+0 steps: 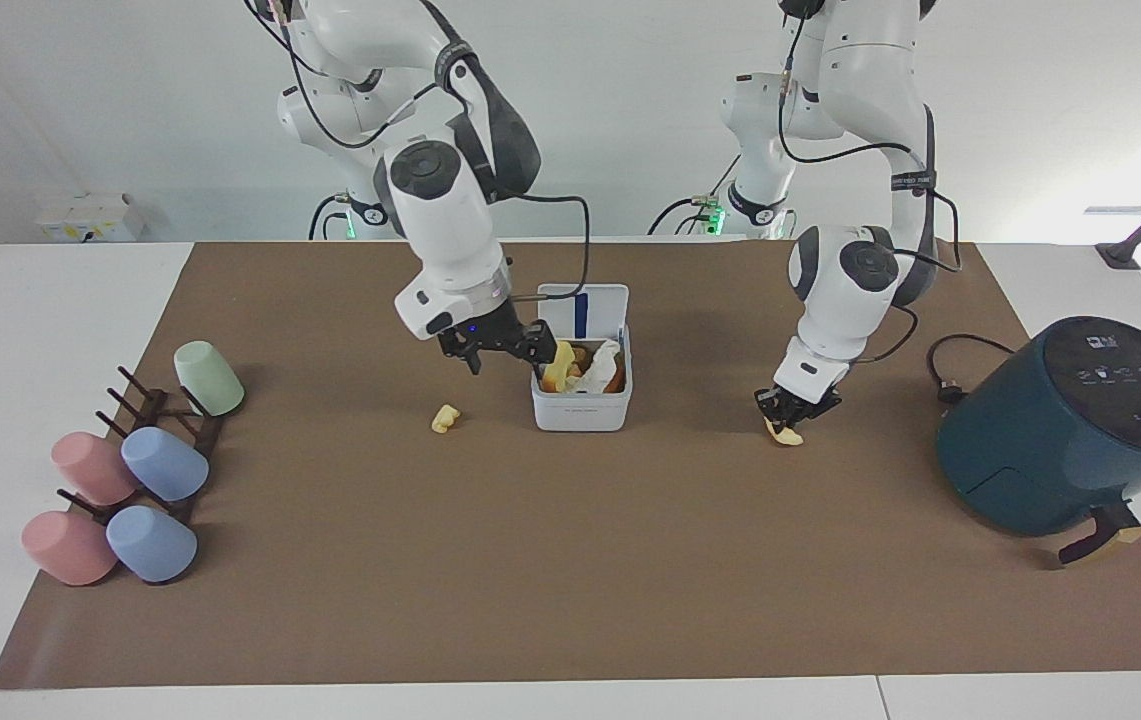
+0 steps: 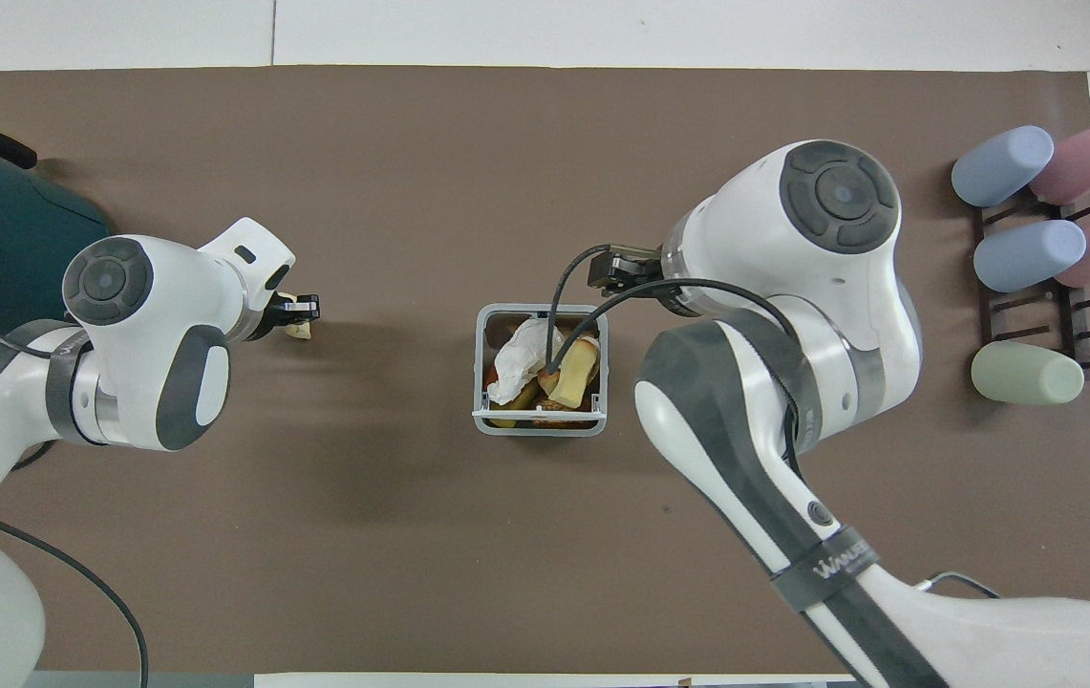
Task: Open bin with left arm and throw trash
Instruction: 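Drop the wedge cracker into the bin with the left gripper, then withdraw the left gripper while the right gripper lifts the small crumpled piece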
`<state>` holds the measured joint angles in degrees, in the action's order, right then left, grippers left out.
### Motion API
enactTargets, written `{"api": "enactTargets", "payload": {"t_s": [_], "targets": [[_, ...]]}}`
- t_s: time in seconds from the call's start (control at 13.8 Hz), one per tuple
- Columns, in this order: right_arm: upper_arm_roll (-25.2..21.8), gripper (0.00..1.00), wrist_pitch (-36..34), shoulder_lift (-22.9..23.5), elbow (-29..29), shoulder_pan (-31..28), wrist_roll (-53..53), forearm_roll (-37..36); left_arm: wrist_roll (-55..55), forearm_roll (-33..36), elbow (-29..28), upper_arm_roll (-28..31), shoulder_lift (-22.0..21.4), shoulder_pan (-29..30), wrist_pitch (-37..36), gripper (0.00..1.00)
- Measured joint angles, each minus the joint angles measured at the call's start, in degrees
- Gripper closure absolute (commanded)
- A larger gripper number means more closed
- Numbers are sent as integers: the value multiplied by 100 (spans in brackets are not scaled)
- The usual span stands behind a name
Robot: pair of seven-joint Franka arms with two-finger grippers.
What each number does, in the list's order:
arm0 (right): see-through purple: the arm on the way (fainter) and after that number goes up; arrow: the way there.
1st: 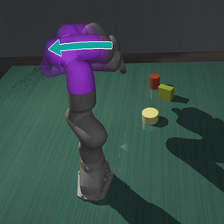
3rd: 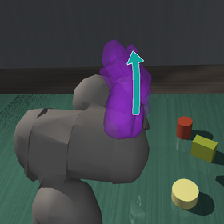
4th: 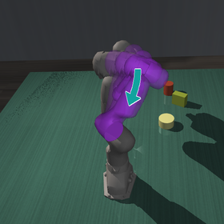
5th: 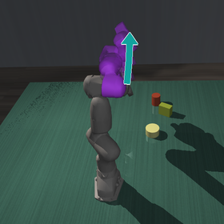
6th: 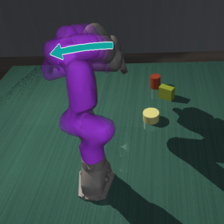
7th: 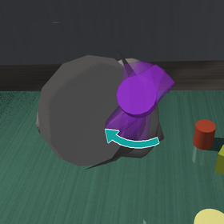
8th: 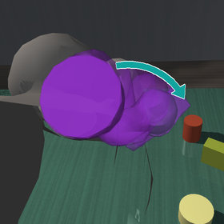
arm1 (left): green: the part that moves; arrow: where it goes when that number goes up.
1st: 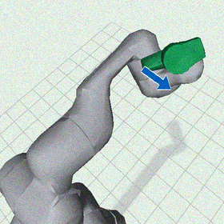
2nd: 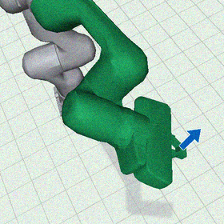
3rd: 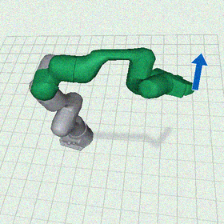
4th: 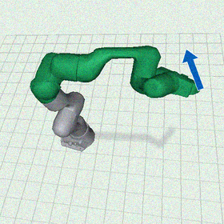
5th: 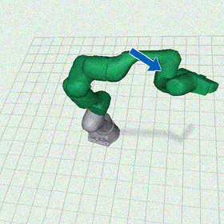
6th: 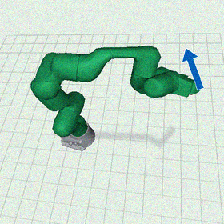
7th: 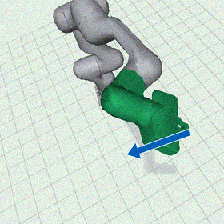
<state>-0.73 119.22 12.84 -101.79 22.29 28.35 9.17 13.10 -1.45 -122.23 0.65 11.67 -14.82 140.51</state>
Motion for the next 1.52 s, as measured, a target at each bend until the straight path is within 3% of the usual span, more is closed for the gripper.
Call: {"api": "enactTargets", "payload": {"t_s": [0.22, 0.43, 0.72, 0.8, 0.87, 0.94, 1.38, 1.52], "targets": [[-3, 0, 695, 5, -655, -295, -616, 0, 635, -5, 594, -28, -227, -376, -765, 100], [-3, 0, 843, 44, -998, -318, -633, -4, 1298, -49, 1541, -73, -306, -1005, -1748, 100], [-8, 0, 882, 178, -1212, -553, -650, -12, 1728, -687, 1705, -102, -211, -1963, -1656, 100], [-8, 0, 978, 203, -1266, -593, -681, -13, 1830, -774, 1694, -104, -175, -2172, -1512, 88], [-8, 0, 1061, 235, -1304, -609, -696, -13, 1924, -797, 1664, -107, -147, -2337, -1348, 15], [-5, 1, 1136, 274, -1323, -610, -705, -13, 1975, -803, 1636, -109, -127, -2426, -1246, 0], [11, 17, 1249, 423, -1422, -609, -709, -14, 1962, -811, 1596, -31, -157, -2447, -1575, 0], [12, 34, 1246, 423, -1468, -609, -709, -14, 1957, -811, 1605, 10, -324, -2434, -1892, 0]]}}
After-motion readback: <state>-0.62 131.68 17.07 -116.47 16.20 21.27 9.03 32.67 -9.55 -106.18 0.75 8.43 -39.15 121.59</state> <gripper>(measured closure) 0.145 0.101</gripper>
